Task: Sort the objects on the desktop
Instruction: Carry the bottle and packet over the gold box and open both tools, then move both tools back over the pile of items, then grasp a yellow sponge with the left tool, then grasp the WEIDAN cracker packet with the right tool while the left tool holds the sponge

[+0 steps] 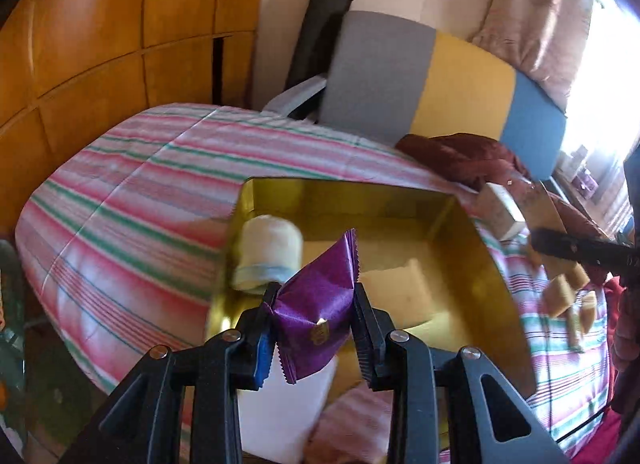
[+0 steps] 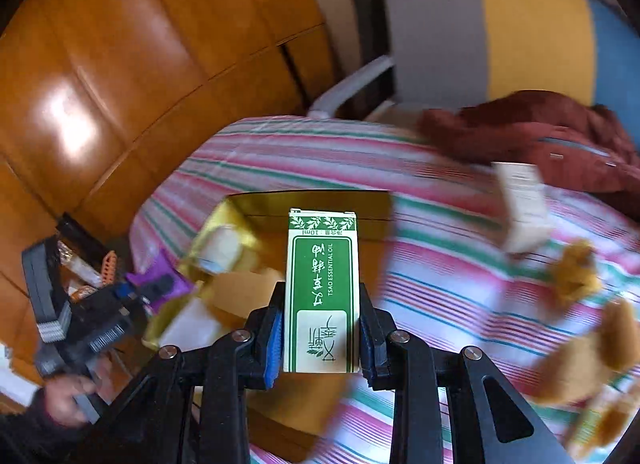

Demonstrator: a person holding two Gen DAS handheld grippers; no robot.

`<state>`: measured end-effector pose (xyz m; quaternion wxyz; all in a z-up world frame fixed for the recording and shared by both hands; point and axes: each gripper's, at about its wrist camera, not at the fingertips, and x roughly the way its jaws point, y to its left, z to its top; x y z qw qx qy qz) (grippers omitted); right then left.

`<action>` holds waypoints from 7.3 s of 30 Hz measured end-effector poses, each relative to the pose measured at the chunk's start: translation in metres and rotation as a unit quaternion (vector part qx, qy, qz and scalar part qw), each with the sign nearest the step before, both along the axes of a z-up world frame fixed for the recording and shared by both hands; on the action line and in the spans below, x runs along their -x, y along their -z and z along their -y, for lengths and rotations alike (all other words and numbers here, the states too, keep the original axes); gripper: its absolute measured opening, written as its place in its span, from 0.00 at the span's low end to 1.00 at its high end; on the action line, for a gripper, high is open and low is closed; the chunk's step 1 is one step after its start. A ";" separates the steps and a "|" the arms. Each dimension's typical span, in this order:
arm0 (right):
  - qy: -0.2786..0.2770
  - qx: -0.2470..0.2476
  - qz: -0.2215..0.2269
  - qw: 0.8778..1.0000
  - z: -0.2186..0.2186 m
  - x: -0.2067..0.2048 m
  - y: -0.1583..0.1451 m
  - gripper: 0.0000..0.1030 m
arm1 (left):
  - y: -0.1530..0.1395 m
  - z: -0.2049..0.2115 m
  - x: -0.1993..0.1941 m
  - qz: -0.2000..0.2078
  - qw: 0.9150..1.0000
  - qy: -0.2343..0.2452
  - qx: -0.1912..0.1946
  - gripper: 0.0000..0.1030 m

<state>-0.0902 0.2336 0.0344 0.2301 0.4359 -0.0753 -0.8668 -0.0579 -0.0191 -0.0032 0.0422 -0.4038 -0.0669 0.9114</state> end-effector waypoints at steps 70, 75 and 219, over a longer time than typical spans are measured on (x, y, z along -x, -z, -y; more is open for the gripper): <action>0.342 -0.080 -0.071 0.933 -0.193 -0.076 -0.007 1.00 | -0.021 -0.138 -0.061 -0.027 0.980 0.196 0.025 0.47; 0.407 -0.014 -0.049 0.912 -0.268 -0.078 0.000 1.00 | -0.018 -0.164 -0.063 -0.018 0.973 0.227 0.026 0.47; 0.297 -0.136 0.147 0.934 -0.244 -0.036 0.121 0.47 | 0.062 -0.303 -0.041 0.089 0.950 0.298 0.019 0.59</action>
